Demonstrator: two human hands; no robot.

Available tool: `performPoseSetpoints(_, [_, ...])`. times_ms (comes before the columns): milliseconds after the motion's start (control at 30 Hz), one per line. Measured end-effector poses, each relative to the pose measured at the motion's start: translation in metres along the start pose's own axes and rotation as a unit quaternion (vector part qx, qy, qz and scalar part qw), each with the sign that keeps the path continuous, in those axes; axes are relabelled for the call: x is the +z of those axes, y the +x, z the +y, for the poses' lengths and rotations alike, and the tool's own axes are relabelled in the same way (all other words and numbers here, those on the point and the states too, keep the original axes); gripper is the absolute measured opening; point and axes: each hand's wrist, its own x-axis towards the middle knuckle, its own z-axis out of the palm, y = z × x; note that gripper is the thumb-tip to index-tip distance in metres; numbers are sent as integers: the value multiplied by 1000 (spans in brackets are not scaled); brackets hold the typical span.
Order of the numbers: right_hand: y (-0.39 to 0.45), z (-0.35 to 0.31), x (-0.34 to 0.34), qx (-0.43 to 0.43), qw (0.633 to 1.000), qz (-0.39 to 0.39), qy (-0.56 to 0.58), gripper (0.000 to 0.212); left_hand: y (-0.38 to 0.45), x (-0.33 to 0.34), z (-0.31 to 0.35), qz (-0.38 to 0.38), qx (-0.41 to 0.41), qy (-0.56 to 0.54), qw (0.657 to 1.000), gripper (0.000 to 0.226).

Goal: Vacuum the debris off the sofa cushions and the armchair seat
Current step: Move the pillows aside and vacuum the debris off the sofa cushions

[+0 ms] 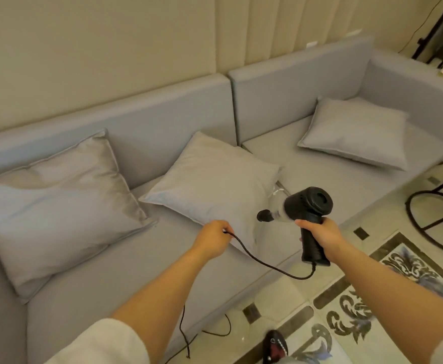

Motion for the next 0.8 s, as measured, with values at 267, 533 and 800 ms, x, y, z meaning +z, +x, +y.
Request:
performPoseSetpoints(267, [51, -2, -140, -6, 999, 32, -19, 37, 28, 91, 114, -67, 14, 29, 997, 34])
performPoseSetpoints(533, [92, -4, -161, 47, 997, 48, 44, 45, 84, 96, 150, -50, 24, 41, 998, 30])
performPoseSetpoints(800, [170, -62, -146, 46, 998, 36, 11, 47, 162, 83, 151, -51, -18, 16, 998, 26])
